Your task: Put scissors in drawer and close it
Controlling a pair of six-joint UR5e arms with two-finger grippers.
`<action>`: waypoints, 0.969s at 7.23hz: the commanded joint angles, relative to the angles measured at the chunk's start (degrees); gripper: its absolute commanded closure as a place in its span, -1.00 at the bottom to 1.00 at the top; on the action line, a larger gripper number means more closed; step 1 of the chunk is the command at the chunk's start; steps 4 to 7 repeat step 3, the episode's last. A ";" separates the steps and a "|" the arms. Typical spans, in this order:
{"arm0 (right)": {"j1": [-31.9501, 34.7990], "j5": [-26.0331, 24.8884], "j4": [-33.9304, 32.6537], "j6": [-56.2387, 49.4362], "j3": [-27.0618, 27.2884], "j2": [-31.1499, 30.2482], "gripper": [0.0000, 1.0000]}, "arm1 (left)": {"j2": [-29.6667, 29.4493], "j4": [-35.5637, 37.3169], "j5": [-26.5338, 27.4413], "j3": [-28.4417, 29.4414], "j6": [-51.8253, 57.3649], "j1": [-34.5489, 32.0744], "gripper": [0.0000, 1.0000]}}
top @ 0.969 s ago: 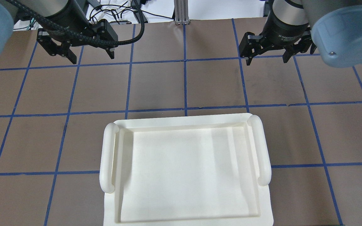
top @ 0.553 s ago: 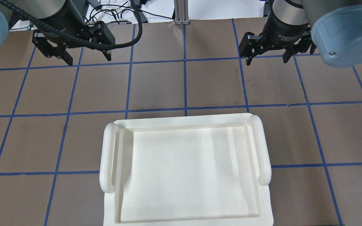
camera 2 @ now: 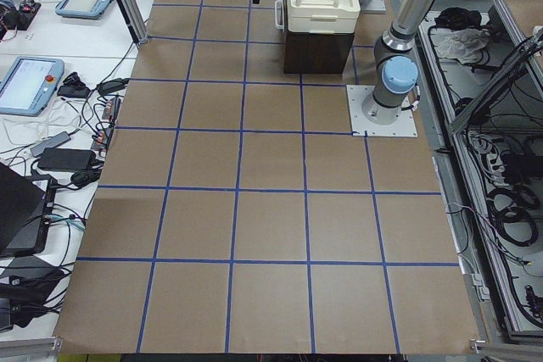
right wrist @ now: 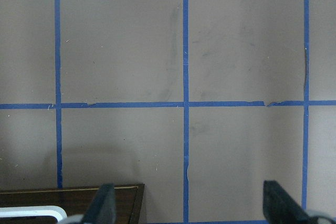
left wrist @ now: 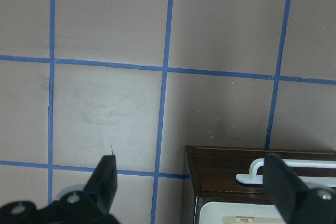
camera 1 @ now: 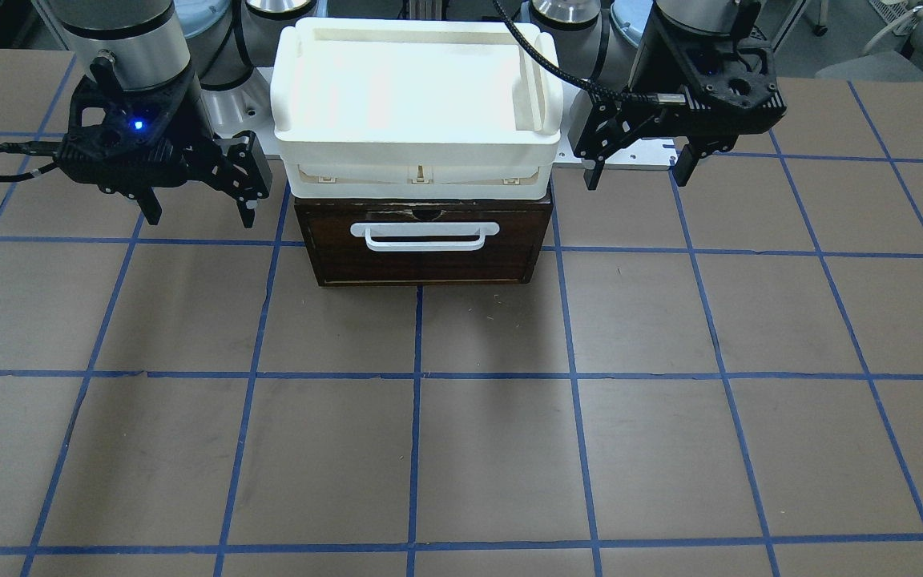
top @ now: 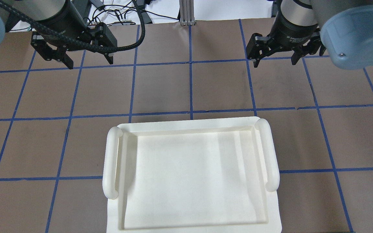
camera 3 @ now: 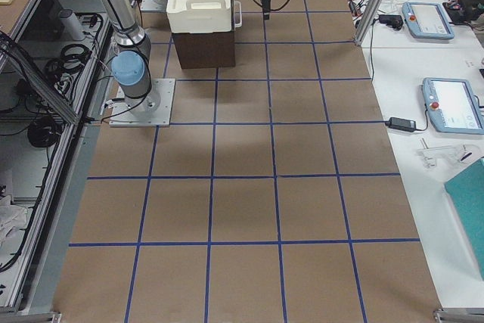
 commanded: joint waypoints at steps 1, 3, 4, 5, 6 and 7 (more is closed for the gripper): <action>0.00 0.00 0.00 0.00 0.00 0.01 -1.00 | -0.06 -0.05 -0.05 0.10 0.09 0.11 -1.00; 0.00 0.00 0.00 0.00 0.00 0.01 -1.00 | -0.15 -0.40 -0.05 -0.07 0.00 -0.15 -1.00; 0.00 0.00 0.00 0.00 0.00 0.01 -1.00 | -0.15 -0.40 -0.05 -0.07 0.00 -0.15 -1.00; 0.00 0.00 0.00 0.00 0.00 0.01 -1.00 | -0.15 -0.40 -0.05 -0.07 0.00 -0.15 -1.00; 0.00 0.00 0.00 0.00 0.00 0.01 -1.00 | -0.15 -0.40 -0.05 -0.07 0.00 -0.15 -1.00; 0.00 0.00 0.00 0.00 0.00 0.01 -1.00 | -0.15 -0.40 -0.05 -0.07 0.00 -0.15 -1.00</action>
